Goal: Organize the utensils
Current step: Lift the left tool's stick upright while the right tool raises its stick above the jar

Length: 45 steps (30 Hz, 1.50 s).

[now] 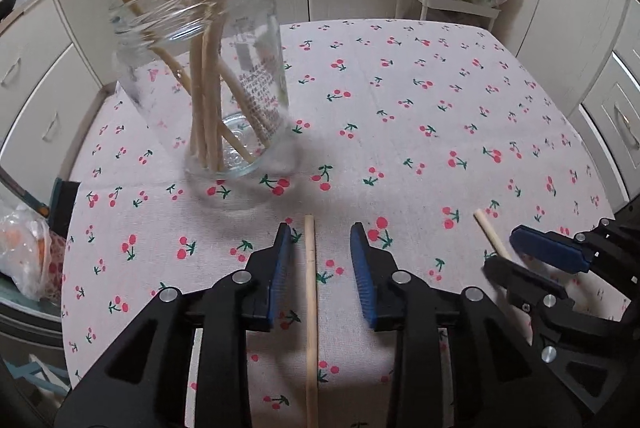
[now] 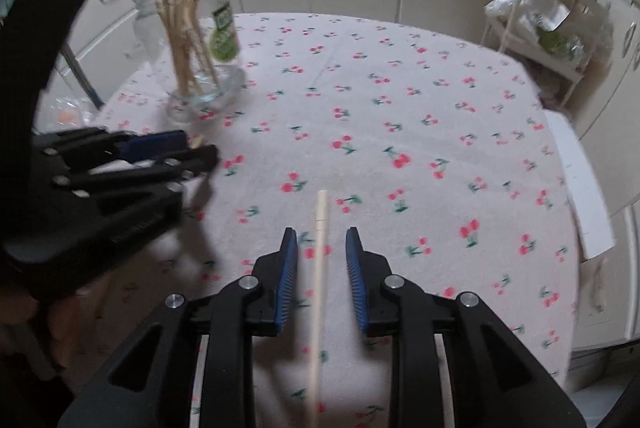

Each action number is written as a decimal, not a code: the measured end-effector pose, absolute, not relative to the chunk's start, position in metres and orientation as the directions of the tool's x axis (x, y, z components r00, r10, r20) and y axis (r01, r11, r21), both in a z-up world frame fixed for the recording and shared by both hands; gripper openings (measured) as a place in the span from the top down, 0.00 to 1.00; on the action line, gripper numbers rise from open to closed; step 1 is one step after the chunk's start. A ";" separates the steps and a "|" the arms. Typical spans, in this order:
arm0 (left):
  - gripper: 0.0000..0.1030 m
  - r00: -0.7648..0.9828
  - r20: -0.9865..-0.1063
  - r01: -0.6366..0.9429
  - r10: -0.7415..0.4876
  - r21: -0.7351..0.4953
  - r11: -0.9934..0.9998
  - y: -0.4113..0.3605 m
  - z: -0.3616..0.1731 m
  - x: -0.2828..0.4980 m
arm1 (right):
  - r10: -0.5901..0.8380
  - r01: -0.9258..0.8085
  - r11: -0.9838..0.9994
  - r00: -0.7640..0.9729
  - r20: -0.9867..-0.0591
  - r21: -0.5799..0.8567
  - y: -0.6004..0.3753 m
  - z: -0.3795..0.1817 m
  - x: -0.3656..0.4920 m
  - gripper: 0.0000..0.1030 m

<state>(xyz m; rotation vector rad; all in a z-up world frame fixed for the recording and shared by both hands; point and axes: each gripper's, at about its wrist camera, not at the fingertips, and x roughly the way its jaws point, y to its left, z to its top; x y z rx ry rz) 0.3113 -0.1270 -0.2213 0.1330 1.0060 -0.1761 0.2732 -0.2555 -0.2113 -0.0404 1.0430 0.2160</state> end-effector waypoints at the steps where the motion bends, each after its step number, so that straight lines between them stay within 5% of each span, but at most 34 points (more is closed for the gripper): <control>1: 0.71 0.525 -0.846 0.209 -0.088 0.028 0.978 -0.127 -0.222 0.311 | 0.138 -0.211 0.977 0.492 -0.859 0.036 -0.251 -0.212 0.271 0.75; 4: 0.72 0.526 -0.845 0.209 -0.097 0.018 0.978 -0.127 -0.223 0.311 | 0.124 -0.227 0.974 0.503 -0.855 0.007 -0.245 -0.212 0.267 0.80; 5: 0.77 0.526 -0.844 0.214 -0.101 0.017 0.977 -0.127 -0.223 0.310 | 0.124 -0.231 0.973 0.504 -0.855 0.005 -0.243 -0.213 0.267 0.90; 7: 0.95 0.524 -0.843 0.242 -0.123 0.008 0.970 -0.130 -0.223 0.305 | 0.115 -0.227 0.974 0.513 -0.851 -0.006 -0.240 -0.213 0.265 0.94; 19: 0.96 0.595 -0.785 0.274 -0.170 -0.001 0.962 -0.116 -0.180 0.260 | 0.403 -0.096 0.898 0.572 -0.714 0.430 -0.276 -0.183 0.251 0.94; 31: 0.96 0.728 -0.653 0.280 -0.207 0.008 0.960 -0.100 -0.107 0.230 | 0.489 -0.160 0.819 0.695 -0.526 0.551 -0.272 -0.123 0.236 0.94; 45: 0.96 0.774 -0.589 0.267 -0.231 -0.026 0.963 -0.089 -0.083 0.232 | 0.525 -0.185 0.783 0.709 -0.472 0.594 -0.267 -0.114 0.246 0.94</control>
